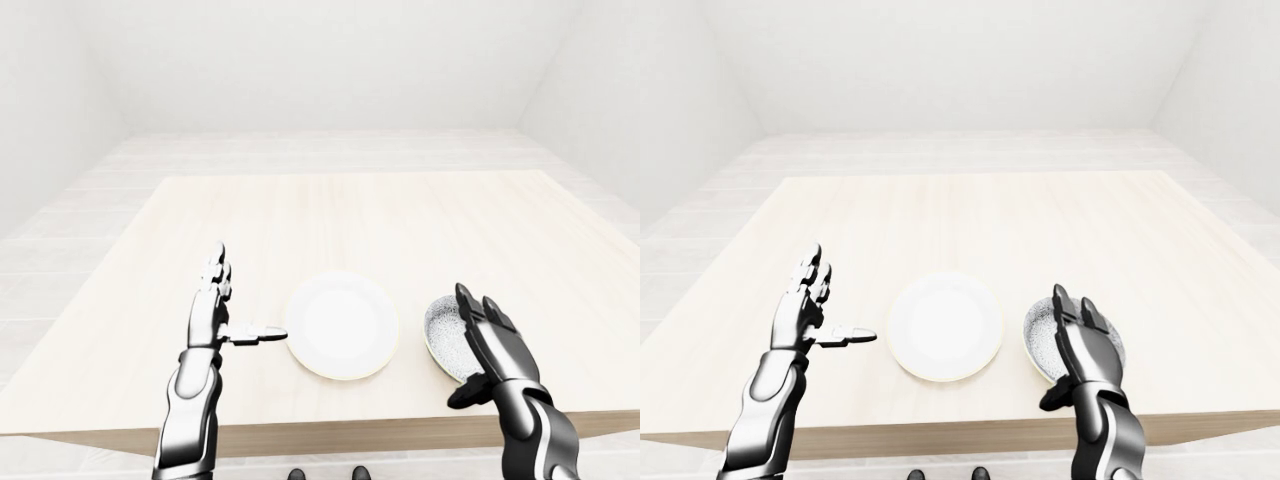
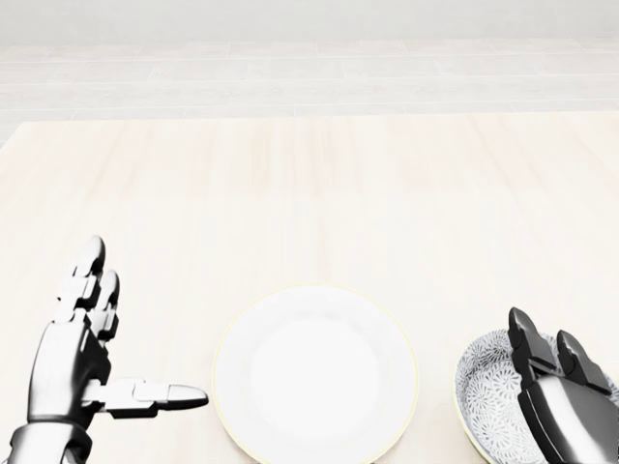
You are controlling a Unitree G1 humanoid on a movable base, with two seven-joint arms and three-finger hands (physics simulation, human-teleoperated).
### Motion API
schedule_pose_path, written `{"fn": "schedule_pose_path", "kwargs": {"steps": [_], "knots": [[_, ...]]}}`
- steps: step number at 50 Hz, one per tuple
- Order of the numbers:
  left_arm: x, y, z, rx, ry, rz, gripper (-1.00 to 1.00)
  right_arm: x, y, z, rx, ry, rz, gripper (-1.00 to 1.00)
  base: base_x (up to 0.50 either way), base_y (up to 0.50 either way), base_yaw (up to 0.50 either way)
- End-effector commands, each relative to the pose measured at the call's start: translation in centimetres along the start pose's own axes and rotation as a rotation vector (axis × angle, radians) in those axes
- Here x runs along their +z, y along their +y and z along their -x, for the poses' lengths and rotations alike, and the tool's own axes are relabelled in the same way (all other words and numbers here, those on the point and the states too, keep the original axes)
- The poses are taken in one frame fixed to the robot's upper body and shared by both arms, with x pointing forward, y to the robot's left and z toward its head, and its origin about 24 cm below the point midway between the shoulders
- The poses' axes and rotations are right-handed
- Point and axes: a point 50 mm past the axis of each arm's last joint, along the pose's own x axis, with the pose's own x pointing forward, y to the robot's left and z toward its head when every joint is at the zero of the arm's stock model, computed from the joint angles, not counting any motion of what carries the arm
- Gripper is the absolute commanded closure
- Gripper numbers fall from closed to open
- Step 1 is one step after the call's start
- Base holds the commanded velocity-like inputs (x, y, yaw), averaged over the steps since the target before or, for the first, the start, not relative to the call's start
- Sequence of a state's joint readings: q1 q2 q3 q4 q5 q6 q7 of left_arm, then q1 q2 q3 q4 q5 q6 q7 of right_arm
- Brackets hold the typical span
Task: Put the bowl on the plate.
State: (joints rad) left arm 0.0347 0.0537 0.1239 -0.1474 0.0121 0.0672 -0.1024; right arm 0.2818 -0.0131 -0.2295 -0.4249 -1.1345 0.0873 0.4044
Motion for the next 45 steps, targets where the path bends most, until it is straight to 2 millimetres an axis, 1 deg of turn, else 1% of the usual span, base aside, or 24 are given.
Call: {"fn": "schedule_pose_path", "kwargs": {"steps": [1,13,34,45], "knots": [[0.0,0.0,0.0,0.000,0.001,0.001,-1.00,-0.1,0.9,-0.1,0.018,-0.005,-0.021,-1.00,0.00,0.00,0.00],[0.3,0.1,-0.2,0.001,-0.005,0.000,-1.00,-0.5,1.0,0.1,0.021,0.004,-0.021,-1.00,0.00,0.00,0.00],[0.4,0.1,-0.3,0.004,-0.006,-0.001,-1.00,-1.6,1.9,0.5,0.038,0.047,-0.047,-1.00,0.00,0.00,0.00],[0.3,0.2,-0.1,0.006,-0.006,-0.003,-1.00,-1.8,2.2,0.7,0.049,0.059,-0.053,-0.68,0.00,0.00,0.00]]}}
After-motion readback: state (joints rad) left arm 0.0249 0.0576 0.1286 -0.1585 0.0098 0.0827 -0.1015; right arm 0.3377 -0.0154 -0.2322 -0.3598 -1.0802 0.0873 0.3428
